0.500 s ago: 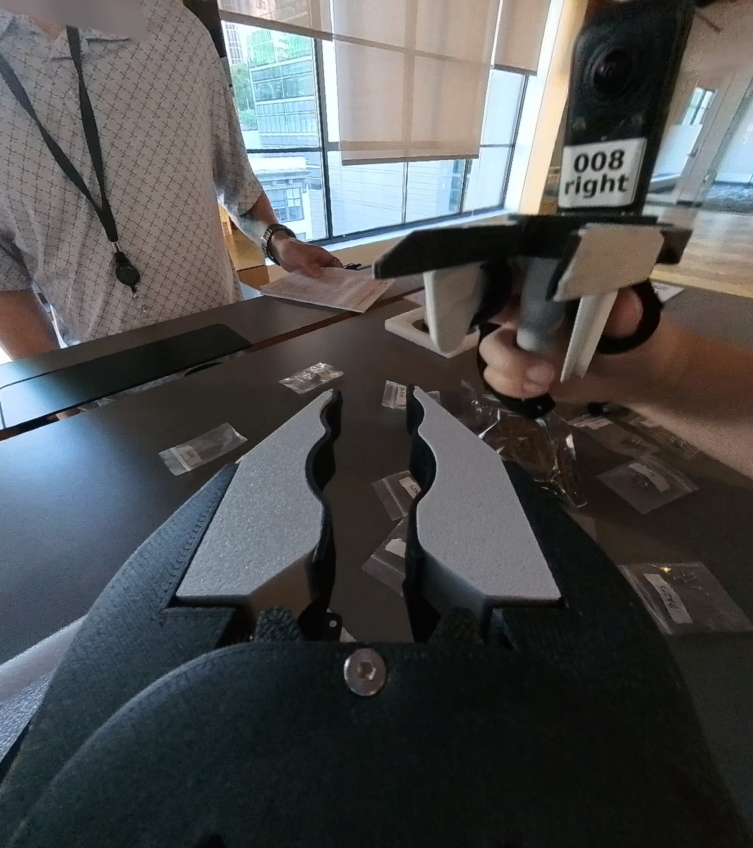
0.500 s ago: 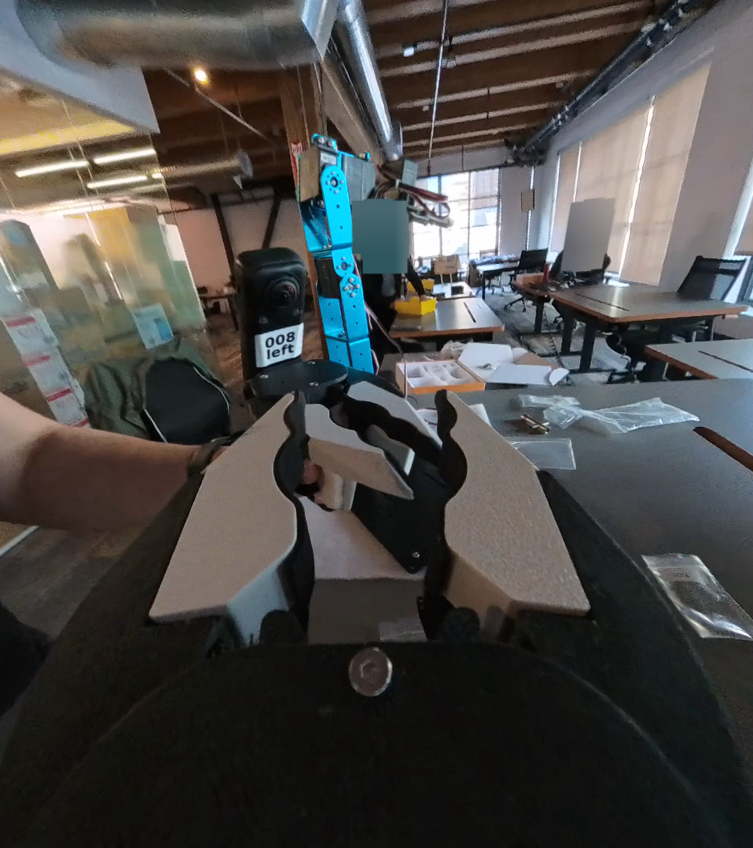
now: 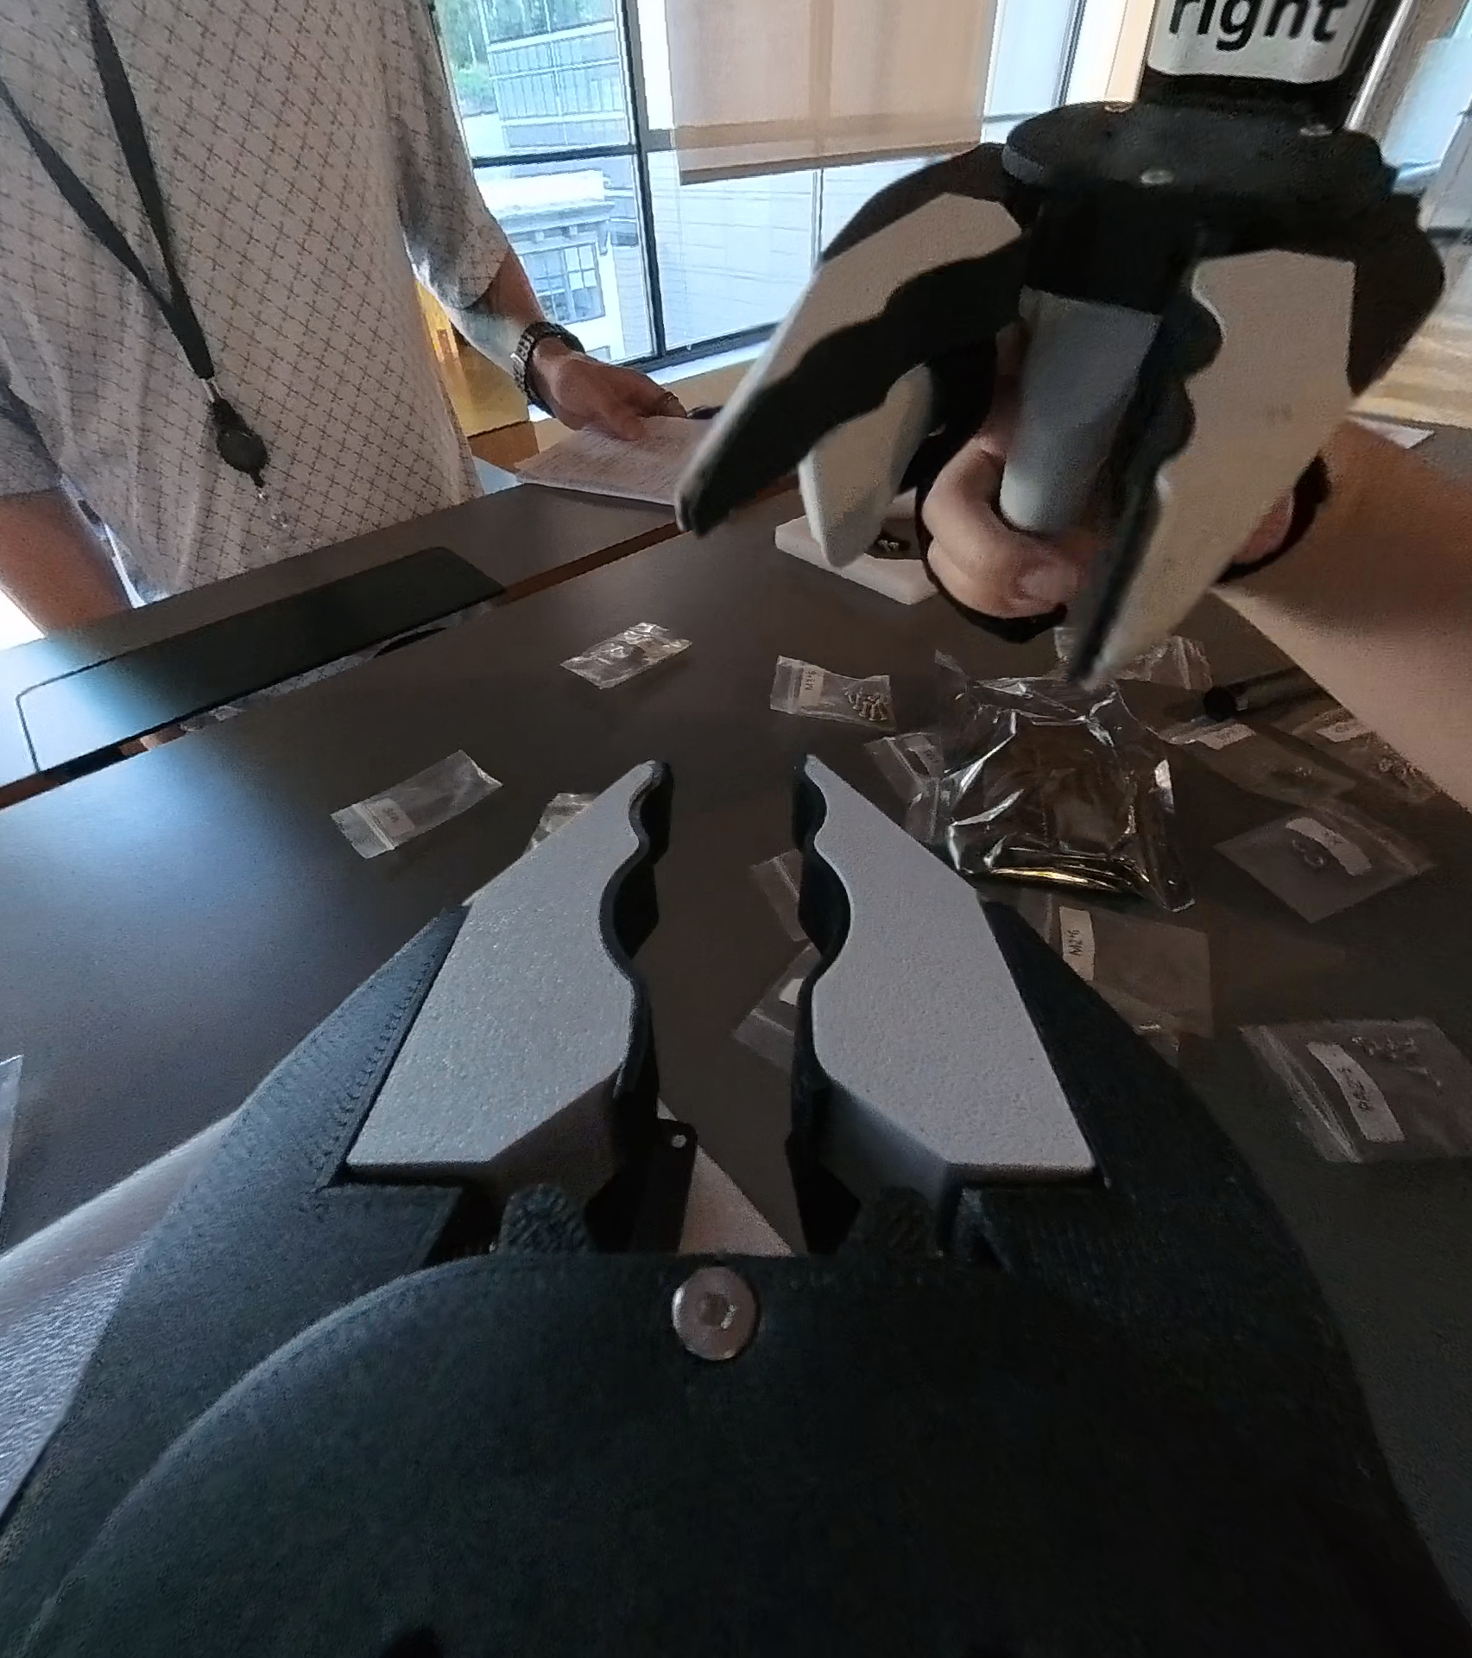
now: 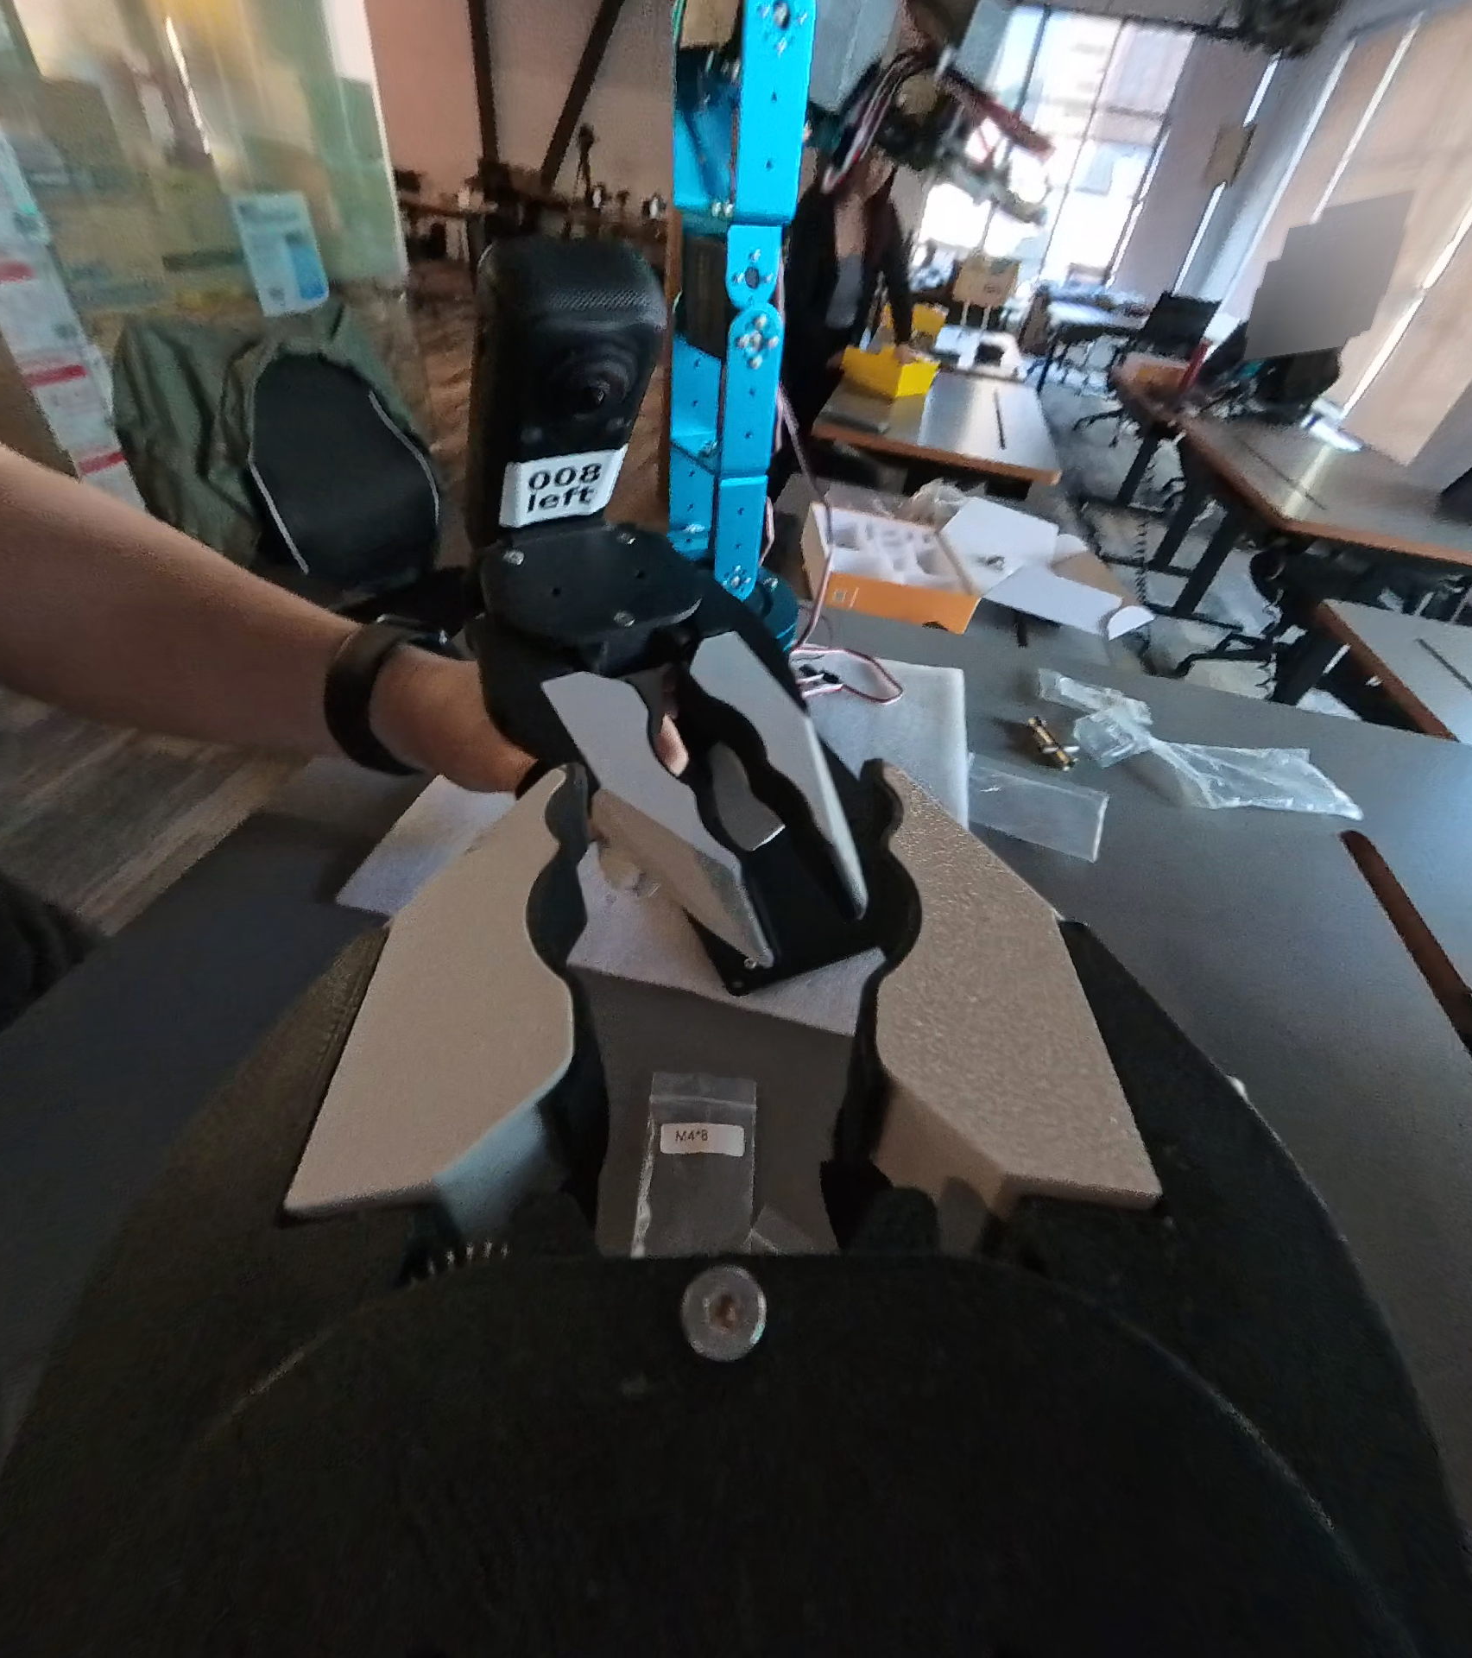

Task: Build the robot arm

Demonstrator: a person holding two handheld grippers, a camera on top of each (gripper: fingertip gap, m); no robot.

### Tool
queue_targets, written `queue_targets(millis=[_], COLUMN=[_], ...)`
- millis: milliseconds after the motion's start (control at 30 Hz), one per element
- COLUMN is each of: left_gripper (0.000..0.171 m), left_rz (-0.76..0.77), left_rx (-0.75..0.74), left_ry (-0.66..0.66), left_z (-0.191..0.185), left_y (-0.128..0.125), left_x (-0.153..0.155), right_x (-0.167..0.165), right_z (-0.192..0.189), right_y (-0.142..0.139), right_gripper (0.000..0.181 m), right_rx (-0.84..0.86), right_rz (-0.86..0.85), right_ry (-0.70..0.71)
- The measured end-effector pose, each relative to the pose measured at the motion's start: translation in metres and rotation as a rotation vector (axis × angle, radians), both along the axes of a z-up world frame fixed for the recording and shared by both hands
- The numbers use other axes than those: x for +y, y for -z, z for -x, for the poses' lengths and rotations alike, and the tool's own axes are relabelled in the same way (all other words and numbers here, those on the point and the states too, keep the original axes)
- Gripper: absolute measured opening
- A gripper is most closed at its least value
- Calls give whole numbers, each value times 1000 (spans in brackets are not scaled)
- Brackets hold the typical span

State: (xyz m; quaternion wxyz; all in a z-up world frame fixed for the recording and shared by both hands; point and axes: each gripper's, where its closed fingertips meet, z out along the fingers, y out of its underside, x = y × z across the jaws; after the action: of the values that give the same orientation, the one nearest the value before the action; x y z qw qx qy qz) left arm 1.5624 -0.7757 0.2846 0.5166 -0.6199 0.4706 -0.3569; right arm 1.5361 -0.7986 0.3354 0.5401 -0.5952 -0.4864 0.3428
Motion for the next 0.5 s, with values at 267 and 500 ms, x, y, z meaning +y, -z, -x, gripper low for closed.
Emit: queue_targets(millis=[267,500], left_gripper=[25,25], left_rz=[-1,-9], left_rx=[4,3], left_ry=[-5,-2], left_z=[-4,-7], left_y=[-1,-2], left_x=[3,4], right_x=[6,8], right_z=[-1,-2], right_y=[5,6], right_gripper=[58,58], right_rx=[-31,8], right_rz=[20,36], right_ry=[4,10])
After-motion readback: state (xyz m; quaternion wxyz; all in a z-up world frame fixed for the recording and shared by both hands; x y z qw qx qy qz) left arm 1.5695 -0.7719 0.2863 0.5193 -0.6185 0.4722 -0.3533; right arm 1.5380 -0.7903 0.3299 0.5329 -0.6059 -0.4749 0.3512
